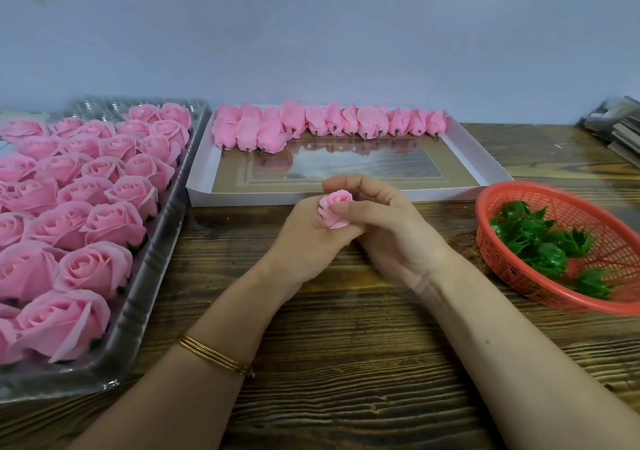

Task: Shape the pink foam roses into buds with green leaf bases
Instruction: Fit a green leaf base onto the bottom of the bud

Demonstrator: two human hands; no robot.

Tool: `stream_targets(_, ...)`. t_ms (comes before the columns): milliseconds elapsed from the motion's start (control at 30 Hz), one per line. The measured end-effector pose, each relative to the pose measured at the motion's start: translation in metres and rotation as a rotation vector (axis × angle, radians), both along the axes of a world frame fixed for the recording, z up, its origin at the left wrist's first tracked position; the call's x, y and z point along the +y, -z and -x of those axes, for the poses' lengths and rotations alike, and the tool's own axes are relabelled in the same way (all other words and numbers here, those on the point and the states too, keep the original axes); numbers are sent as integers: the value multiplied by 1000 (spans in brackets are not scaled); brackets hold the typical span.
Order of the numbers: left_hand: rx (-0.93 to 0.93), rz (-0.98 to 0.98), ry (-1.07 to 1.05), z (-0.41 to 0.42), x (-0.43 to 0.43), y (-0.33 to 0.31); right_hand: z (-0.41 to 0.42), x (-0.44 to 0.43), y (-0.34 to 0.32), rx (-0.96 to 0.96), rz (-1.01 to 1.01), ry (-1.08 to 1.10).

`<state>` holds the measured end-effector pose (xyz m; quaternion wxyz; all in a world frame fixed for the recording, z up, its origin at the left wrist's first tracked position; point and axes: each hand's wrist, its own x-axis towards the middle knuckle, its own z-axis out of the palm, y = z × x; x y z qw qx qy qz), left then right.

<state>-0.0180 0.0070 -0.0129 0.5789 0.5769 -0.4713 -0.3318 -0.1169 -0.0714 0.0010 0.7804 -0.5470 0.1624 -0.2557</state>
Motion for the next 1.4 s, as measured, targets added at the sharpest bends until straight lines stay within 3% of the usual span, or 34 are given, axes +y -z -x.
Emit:
stream_targets(167, 28, 18, -10, 0, -3, 2, -2, 2, 0, 37, 30, 2)
stream_targets(400, 83, 103, -133, -2, -5, 4, 0, -6, -3, -6, -232, 90)
stream_targets(633, 326, 157, -135, -7, -6, 2, -2, -5, 0, 45, -304, 51)
stream_targets(967, 463, 118, -102, -3, -3, -7, -4, 2, 3, 38, -258, -126)
stream_targets(1400, 459, 146, -26, -8, -4, 0, -5, 6, 6, -3, -225, -95)
